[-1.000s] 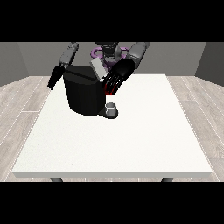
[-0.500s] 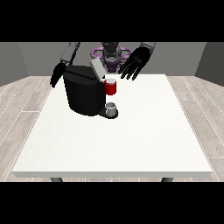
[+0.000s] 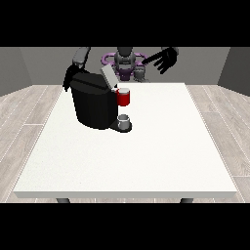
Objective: Insert the coffee pod into the coffee machine and close the lid
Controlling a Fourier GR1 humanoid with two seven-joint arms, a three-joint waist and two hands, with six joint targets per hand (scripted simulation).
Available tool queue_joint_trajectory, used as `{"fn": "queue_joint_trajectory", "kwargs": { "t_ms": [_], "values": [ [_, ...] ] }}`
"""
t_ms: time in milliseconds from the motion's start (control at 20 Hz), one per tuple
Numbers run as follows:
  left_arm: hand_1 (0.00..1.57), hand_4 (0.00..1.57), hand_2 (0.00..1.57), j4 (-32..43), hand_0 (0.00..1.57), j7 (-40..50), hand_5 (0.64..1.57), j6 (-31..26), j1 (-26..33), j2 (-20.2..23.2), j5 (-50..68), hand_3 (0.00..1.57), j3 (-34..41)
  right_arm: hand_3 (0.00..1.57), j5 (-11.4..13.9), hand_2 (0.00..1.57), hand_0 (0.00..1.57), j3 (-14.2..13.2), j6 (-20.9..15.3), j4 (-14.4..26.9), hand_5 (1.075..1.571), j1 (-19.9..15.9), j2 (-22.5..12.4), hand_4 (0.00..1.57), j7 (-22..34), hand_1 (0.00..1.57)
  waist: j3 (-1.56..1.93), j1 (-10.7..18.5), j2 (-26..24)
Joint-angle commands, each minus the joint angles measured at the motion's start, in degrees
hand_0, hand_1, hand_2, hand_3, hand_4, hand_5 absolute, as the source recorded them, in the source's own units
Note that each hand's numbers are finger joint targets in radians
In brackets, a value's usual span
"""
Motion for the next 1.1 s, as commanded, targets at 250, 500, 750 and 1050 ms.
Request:
{"fn": "queue_joint_trajectory", "kwargs": {
  "t_ms": [250,500,750,1050],
  "values": [
    [0.0,0.37,0.0,0.8,0.0,-1.8,1.571,-1.2,19.1,-6.9,6.3,0.0,2.6,0.0,-2.5,0.0,0.0,0.6,3.5,-3.8,1.571,5.8,0.6,0.0,-1.8,0.0,0.13,5.0,-13.2],
    [0.0,0.42,0.0,-0.4,0.0,2.0,1.571,-3.8,21.0,-6.6,8.5,0.0,3.1,0.0,-3.4,0.0,0.0,4.4,7.6,-8.0,1.571,3.1,1.9,0.0,2.0,0.0,0.14,7.1,-17.5],
    [0.0,0.37,0.0,-4.0,0.0,1.3,1.571,-4.1,22.8,-8.3,11.6,0.0,3.4,0.0,-1.8,0.0,0.0,5.2,10.3,-10.3,1.571,-1.9,-2.5,0.15,1.5,0.0,0.14,8.9,-14.4],
    [0.0,0.4,0.0,-13.0,0.0,0.8,1.571,-4.6,26.5,-7.9,13.6,0.0,-0.4,0.0,-4.3,0.0,0.0,2.8,11.0,-11.2,1.571,-7.8,-3.4,0.0,5.0,0.0,0.14,9.0,-8.9]
  ]
}}
